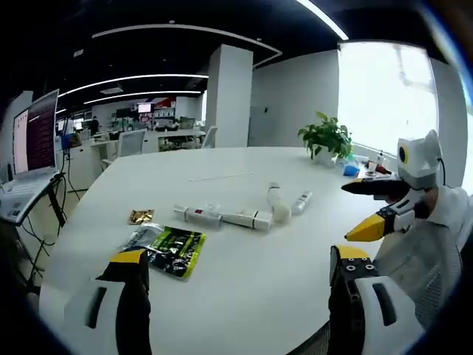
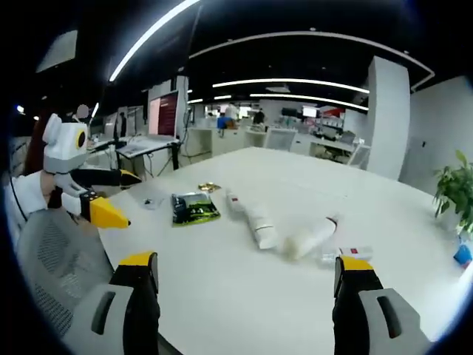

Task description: Arrange the skincare products in the storage area until every visible bottle or jar stands upright without overlapping.

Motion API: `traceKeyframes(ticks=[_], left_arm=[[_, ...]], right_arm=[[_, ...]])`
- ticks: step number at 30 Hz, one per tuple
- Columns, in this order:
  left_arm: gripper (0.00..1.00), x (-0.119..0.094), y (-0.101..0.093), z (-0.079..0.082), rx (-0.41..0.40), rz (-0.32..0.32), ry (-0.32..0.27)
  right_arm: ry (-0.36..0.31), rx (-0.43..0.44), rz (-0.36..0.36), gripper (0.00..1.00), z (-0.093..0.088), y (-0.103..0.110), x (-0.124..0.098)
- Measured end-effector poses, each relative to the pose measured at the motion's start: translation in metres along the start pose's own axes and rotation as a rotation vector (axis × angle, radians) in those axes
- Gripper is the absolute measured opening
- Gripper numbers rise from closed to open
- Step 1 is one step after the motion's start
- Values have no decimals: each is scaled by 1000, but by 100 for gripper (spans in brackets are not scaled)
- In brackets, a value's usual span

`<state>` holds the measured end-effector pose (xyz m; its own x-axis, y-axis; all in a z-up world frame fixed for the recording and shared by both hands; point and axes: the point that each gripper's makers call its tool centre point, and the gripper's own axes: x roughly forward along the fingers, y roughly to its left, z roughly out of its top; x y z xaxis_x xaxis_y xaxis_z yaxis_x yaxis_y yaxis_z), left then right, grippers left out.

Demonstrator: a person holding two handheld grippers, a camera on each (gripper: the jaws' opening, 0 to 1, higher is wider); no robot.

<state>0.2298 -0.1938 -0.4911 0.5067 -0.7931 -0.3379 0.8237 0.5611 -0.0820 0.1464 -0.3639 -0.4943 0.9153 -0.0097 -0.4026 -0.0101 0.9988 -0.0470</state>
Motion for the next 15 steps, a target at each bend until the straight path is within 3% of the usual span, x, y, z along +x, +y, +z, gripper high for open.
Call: traceKeyframes(ticks=[11, 15], left_arm=[[96, 1, -9, 2, -1, -24, -4], [96, 0, -7, 4, -9, -19, -8]], right_arm=[[-4, -49, -43, 99, 29, -38, 14], [-4, -62, -46, 99, 35, -41, 19]])
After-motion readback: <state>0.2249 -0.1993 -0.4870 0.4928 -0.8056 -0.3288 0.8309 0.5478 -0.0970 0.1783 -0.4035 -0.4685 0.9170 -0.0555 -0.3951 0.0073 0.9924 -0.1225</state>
